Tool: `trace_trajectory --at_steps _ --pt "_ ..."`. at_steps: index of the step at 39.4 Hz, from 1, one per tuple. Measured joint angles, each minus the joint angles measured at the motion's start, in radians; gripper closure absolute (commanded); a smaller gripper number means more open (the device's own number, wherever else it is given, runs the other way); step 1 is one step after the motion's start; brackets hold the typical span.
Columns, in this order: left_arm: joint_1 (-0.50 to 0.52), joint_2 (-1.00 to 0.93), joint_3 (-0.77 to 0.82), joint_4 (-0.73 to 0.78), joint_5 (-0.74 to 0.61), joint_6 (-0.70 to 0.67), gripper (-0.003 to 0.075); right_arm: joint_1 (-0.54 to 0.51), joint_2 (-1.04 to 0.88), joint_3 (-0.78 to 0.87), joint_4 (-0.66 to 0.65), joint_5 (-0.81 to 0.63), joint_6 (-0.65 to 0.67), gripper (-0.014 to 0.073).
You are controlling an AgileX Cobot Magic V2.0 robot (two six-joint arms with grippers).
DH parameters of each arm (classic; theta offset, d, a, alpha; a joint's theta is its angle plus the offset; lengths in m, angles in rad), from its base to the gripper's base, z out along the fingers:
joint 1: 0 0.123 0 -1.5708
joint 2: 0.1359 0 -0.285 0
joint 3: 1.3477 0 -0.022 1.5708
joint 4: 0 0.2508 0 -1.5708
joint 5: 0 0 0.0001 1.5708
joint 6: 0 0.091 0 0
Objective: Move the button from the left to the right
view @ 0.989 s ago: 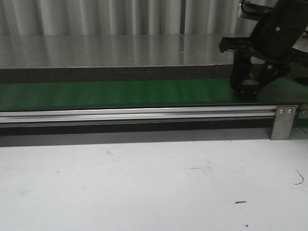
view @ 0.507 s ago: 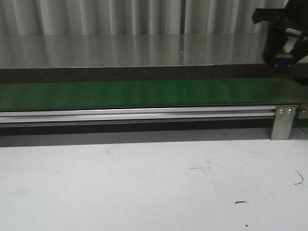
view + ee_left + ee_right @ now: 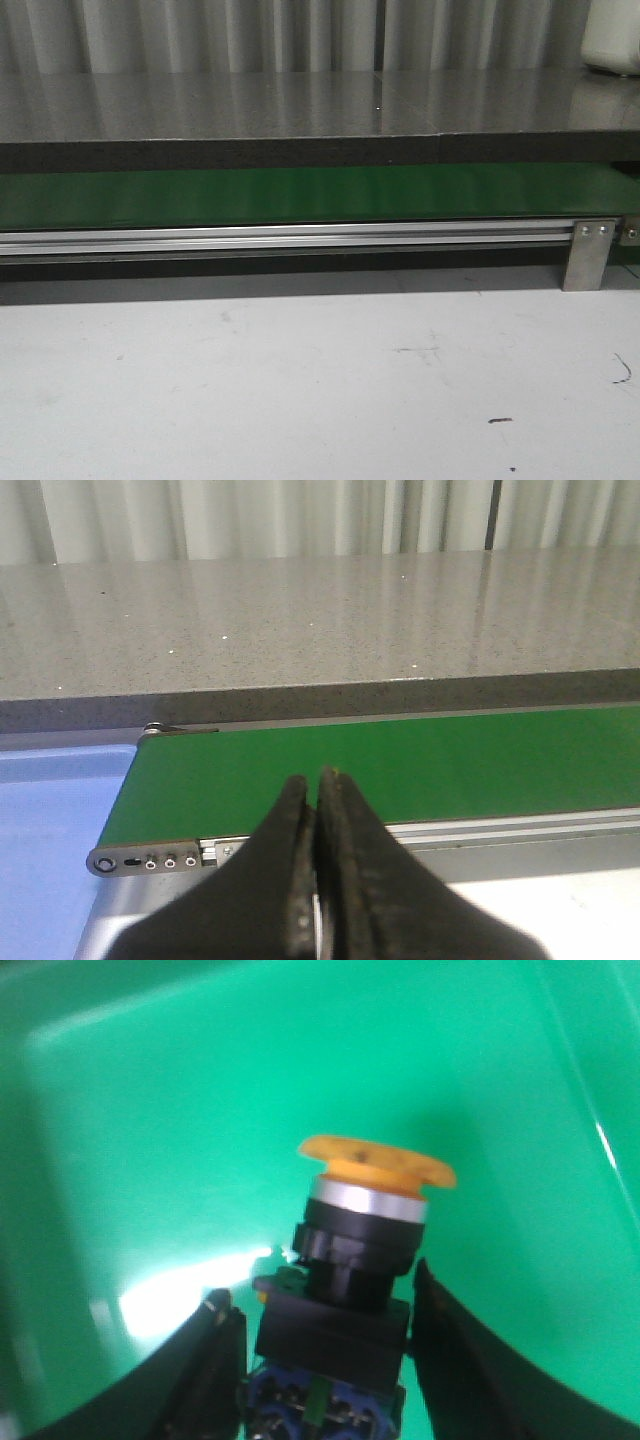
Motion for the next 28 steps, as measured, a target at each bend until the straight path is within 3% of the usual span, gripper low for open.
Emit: trace_trajectory --at_steps 7,14,28 --pt "0.000 0.000 0.000 0.000 0.000 0.000 0.0741 -0.023 0.049 0.000 -0.015 -0.009 0.000 0.0220" --pt "0.000 0.000 0.000 0.000 0.000 0.000 0.0741 -0.023 0.052 -0.004 -0.017 -0.017 0.000 0.0077" --pt "0.000 0.000 0.000 0.000 0.000 0.000 0.0741 0.003 -0.048 -0.089 -0.013 0.038 0.000 0.0077"
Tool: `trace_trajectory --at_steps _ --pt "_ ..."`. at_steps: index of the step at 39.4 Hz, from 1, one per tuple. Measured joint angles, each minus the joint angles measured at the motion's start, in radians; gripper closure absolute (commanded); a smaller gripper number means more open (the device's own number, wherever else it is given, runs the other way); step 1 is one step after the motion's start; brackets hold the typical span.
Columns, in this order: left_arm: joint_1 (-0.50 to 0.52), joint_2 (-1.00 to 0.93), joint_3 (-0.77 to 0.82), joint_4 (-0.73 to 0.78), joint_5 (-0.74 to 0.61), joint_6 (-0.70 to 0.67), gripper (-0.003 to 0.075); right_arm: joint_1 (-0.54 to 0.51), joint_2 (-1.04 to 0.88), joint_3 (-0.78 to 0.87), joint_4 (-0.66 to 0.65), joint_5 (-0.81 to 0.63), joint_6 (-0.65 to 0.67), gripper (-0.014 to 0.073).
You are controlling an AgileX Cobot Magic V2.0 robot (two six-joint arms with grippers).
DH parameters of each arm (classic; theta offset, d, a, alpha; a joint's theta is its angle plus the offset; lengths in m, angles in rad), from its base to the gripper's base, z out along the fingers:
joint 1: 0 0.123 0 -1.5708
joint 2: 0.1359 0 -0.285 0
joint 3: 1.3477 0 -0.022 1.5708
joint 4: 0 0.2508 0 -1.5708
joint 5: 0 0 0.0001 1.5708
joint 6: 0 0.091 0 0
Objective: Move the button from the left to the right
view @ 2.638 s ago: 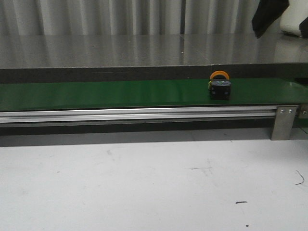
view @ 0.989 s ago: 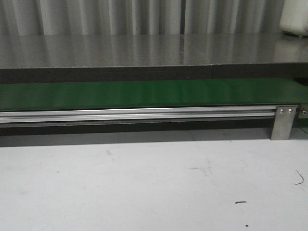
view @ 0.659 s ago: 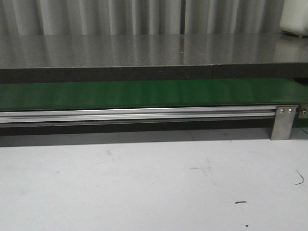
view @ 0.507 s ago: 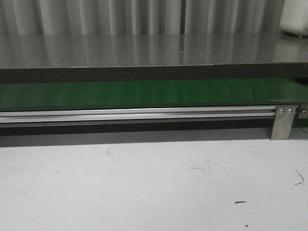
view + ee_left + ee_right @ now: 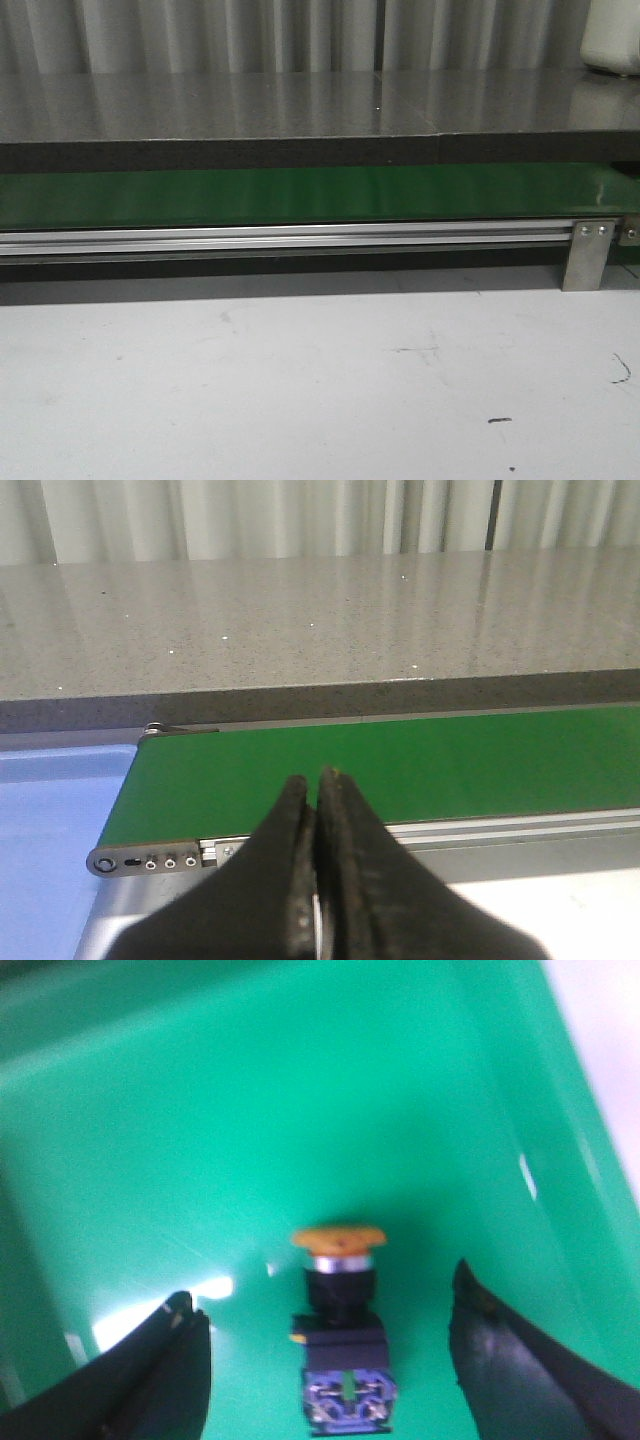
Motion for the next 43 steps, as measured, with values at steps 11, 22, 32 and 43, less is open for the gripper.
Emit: trace_trajectory --at_steps 11,22,32,43 --pt "0.000 0.000 0.000 0.000 0.000 0.000 0.0741 0.162 -0.164 -0.037 0.025 0.003 0.000 0.0485" --pt "0.000 0.000 0.000 0.000 0.000 0.000 0.0741 0.328 -0.259 -0.037 0.028 0.007 0.000 0.0661" --pt "0.000 0.000 0.000 0.000 0.000 0.000 0.0741 0.489 -0.439 0.127 0.030 -0.091 0.000 0.0661" --pt "0.000 0.000 0.000 0.000 0.000 0.000 0.0741 0.614 -0.735 0.515 0.030 -0.313 -0.004 0.0661"
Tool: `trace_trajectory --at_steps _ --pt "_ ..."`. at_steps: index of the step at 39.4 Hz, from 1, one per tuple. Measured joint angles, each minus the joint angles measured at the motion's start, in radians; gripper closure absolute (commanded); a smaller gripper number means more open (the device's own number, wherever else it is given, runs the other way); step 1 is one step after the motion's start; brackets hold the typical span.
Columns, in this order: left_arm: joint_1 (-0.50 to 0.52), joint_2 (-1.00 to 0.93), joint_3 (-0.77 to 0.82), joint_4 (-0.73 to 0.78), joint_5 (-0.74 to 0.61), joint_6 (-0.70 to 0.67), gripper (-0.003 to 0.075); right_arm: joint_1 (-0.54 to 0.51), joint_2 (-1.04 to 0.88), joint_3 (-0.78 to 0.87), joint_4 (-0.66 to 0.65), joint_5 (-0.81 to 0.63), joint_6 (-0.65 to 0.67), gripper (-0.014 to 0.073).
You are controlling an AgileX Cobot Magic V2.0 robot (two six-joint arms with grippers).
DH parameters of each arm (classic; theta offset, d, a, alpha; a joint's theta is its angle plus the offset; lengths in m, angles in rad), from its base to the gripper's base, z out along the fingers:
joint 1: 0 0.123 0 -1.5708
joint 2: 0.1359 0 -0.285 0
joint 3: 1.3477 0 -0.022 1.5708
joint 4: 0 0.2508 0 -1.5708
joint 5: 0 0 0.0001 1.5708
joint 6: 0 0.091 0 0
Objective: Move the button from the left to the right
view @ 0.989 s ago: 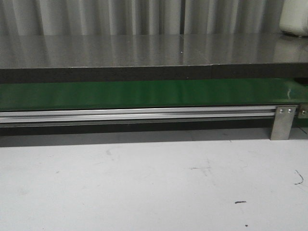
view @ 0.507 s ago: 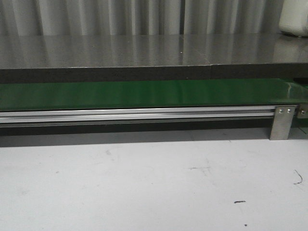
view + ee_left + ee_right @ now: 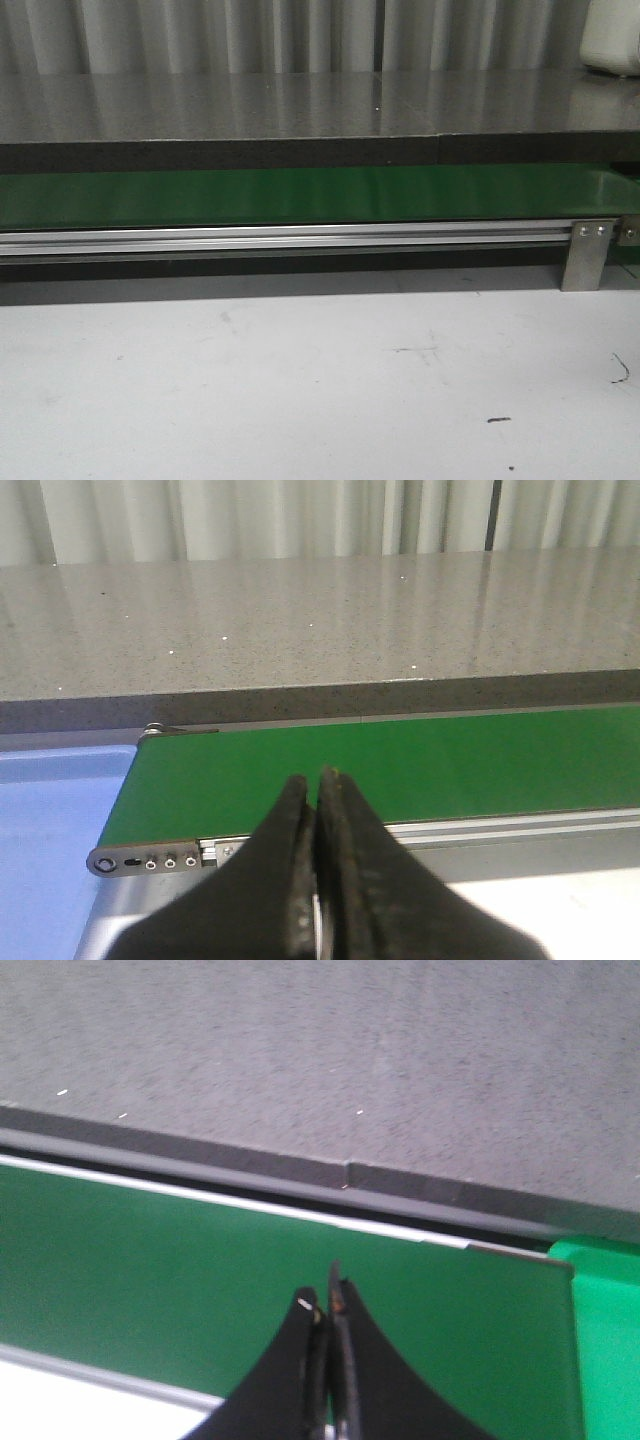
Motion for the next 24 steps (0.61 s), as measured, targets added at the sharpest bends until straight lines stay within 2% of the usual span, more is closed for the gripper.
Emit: trace_trajectory --at_steps 8,15,24 --pt "0.000 0.000 0.000 0.000 0.000 0.000 0.0741 0.019 -0.260 0.325 0.000 -0.142 -0.002 0.0661" --pt "0.000 0.000 0.000 0.000 0.000 0.000 0.0741 0.019 -0.532 0.554 0.000 -0.191 -0.004 0.0661" --pt "0.000 0.000 0.000 0.000 0.000 0.000 0.0741 0.019 -0.839 0.712 0.000 -0.200 -0.004 0.0661"
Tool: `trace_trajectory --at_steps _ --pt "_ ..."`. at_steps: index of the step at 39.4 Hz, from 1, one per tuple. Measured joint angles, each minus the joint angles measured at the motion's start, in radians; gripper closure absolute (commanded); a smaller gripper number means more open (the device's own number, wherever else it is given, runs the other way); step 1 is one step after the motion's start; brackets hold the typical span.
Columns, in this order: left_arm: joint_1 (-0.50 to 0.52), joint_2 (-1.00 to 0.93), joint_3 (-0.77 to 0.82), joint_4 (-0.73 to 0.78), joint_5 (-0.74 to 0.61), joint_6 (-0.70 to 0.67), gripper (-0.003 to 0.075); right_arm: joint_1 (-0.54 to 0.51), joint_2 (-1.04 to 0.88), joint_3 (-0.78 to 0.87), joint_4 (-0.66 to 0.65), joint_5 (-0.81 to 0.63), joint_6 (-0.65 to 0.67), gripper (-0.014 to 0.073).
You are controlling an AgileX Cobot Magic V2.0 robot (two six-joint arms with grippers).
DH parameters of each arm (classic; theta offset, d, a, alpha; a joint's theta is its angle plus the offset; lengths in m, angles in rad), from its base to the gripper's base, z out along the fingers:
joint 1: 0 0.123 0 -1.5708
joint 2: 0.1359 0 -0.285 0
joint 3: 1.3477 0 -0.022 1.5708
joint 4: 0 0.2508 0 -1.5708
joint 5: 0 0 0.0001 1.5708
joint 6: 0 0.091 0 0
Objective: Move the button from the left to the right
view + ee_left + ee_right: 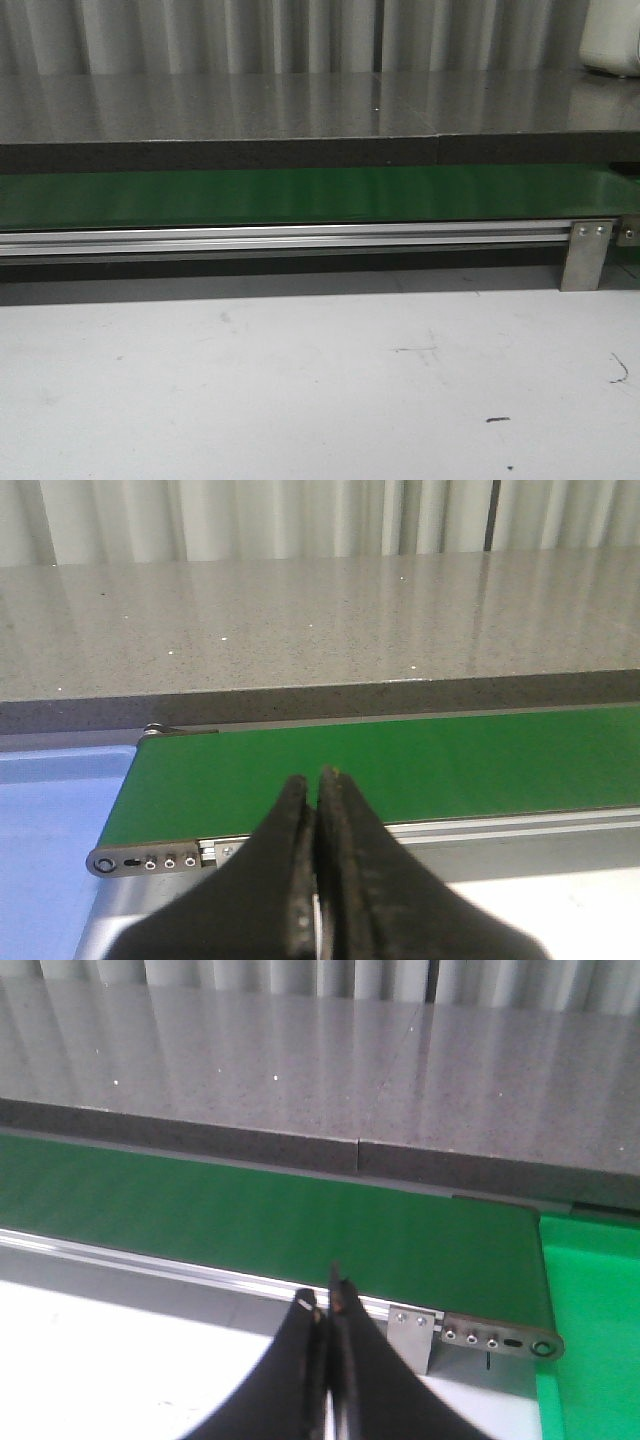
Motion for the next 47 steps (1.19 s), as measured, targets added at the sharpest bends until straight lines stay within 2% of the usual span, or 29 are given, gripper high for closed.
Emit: trace_trajectory --at_steps 8,47 --pt "0.000 0.000 0.000 0.000 0.000 0.000 0.0741 0.000 -0.085 0.017 0.000 -0.021 0.000 0.0661" --pt "0.000 0.000 0.000 0.000 0.000 0.000 0.0741 0.000 -0.087 0.017 0.000 -0.025 0.000 0.0661"
